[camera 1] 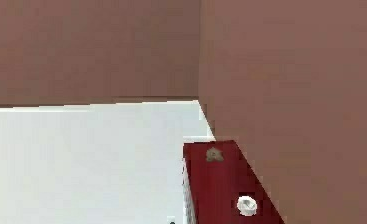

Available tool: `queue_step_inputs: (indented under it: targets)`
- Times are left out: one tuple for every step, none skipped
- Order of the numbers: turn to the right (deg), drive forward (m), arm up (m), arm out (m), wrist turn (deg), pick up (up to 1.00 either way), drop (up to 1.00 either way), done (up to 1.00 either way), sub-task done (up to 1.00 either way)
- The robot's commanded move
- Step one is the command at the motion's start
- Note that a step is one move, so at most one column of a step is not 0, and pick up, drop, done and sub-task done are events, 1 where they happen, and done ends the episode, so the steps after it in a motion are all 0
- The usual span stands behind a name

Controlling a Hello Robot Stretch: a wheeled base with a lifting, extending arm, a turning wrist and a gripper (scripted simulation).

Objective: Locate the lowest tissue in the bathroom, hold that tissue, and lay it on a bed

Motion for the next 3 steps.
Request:
queue_step_inputs:
  targets:
    - [-45.0,0.0,0.0,0.0,0.0,0.0,0.0,0.0,0.0]
    - [-18.0,0.0,0.0,0.0,0.0,0.0,0.0,0.0,0.0]
    - [45.0,0.0,0.0,0.0,0.0,0.0,0.0,0.0,0.0]
